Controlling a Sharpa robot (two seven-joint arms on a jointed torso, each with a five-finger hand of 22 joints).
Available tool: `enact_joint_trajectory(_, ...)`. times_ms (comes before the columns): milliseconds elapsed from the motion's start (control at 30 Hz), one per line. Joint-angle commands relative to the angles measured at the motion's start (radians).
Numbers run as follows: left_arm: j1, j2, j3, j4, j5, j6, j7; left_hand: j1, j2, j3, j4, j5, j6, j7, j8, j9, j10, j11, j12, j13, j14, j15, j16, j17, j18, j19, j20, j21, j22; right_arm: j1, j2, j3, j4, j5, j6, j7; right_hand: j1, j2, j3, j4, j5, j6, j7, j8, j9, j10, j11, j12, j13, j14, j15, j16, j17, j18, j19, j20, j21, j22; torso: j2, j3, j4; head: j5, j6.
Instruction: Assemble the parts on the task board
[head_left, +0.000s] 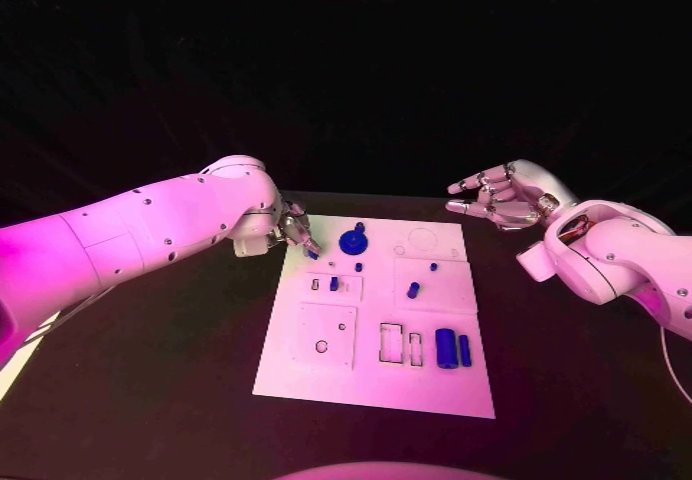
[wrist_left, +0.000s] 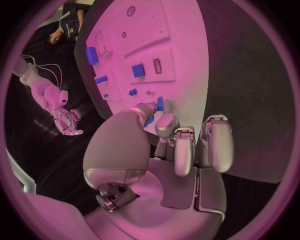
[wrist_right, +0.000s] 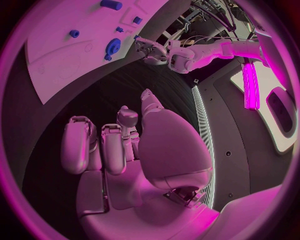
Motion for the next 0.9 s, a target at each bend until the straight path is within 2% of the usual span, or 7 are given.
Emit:
enact_joint_trajectory(33,-0.002,-0.030,-0.002,0.058,0.041,-0.106,0.029,-0.014,-0.001,0.150,-0.144,0.006,0.005,-0.001,0.005,0.004,0.008,0.001,0.004,0.002,0.105,0.000,0.003,0.263,0.011,0.036,-0.002,0.000,0.101,-0.001,0.000,0.000,0.000,-0.008,0.013,0.006,0.002,0.007,-0.004,0.000,0.004,0.003,-0.005,0.004,0.001,-0.005,-0.001,0.003,0.001,0.065,0.000,-0.004,0.095,0.011,-0.007,-0.003,-0.005,-0.001,-0.001,0.0007,0.0027,0.001,-0.001)
enact_joint_trajectory(133,-0.011,-0.066,-0.005,0.116,0.031,-0.140,0.033,-0.018,-0.005,0.158,-0.148,0.010,0.008,-0.002,0.008,0.005,0.010,0.000,0.005,0.004,0.105,-0.001,0.003,0.263,0.010,0.038,-0.003,0.003,0.105,-0.001,-0.001,0.000,-0.001,-0.008,0.014,0.005,0.002,0.007,-0.004,0.000,0.004,0.003,-0.005,0.004,0.001,-0.005,-0.001,0.003,0.001,0.065,0.000,-0.004,0.095,0.011,-0.007,-0.003,-0.005,-0.001,-0.002,0.0010,0.0051,0.002,-0.002)
enact_joint_trajectory(267,-0.030,-0.107,-0.006,0.191,-0.025,-0.186,0.044,-0.023,-0.009,0.165,-0.152,0.013,0.010,-0.003,0.010,0.007,0.012,-0.001,0.005,0.004,0.105,-0.002,0.003,0.263,0.009,0.039,-0.004,0.006,0.108,-0.001,-0.002,0.000,-0.001,-0.008,0.014,0.005,0.002,0.007,-0.004,0.000,0.004,0.003,-0.005,0.004,0.001,-0.005,-0.001,0.003,0.001,0.065,0.000,-0.004,0.095,0.011,-0.007,-0.003,-0.005,-0.001,-0.002,0.0005,0.0105,0.002,-0.004)
enact_joint_trajectory(433,-0.049,-0.132,-0.009,0.240,-0.067,-0.217,0.050,-0.025,-0.010,0.168,-0.153,0.013,0.012,-0.003,0.011,0.007,0.012,-0.002,0.003,0.001,0.105,-0.002,0.003,0.263,0.009,0.040,-0.004,0.007,0.109,-0.001,-0.003,-0.001,-0.001,-0.008,0.014,0.005,0.002,0.007,-0.004,0.000,0.004,0.003,-0.005,0.004,0.001,-0.005,-0.001,0.003,0.001,0.065,0.000,-0.004,0.095,0.011,-0.007,-0.003,-0.005,-0.001,-0.003,-0.0007,0.0126,0.002,-0.006)
enact_joint_trajectory(700,-0.079,-0.141,-0.013,0.267,-0.123,-0.217,0.035,-0.028,-0.013,0.174,-0.156,0.014,0.014,-0.004,0.012,0.008,0.012,-0.003,0.000,-0.003,0.105,-0.003,0.003,0.263,0.009,0.041,-0.005,0.008,0.111,-0.003,-0.003,-0.001,-0.001,-0.008,0.015,0.005,0.002,0.007,-0.004,0.000,0.004,0.003,-0.005,0.004,0.001,-0.005,-0.001,0.003,0.001,0.065,0.000,-0.004,0.095,0.011,-0.007,-0.003,-0.005,-0.001,-0.001,-0.0013,0.0115,0.003,-0.009)
enact_joint_trajectory(900,-0.088,-0.140,-0.014,0.267,-0.146,-0.198,0.021,-0.030,-0.014,0.177,-0.158,0.014,0.015,-0.005,0.013,0.008,0.011,-0.003,-0.003,-0.007,0.105,-0.003,0.003,0.263,0.009,0.041,-0.005,0.008,0.111,-0.004,-0.003,-0.001,-0.001,-0.008,0.015,0.005,0.002,0.007,-0.004,0.000,0.004,0.003,-0.005,0.004,0.001,-0.005,-0.001,0.003,0.001,0.065,0.000,-0.004,0.095,0.011,-0.007,-0.003,-0.005,-0.001,-0.001,-0.0002,0.0113,0.003,-0.012)
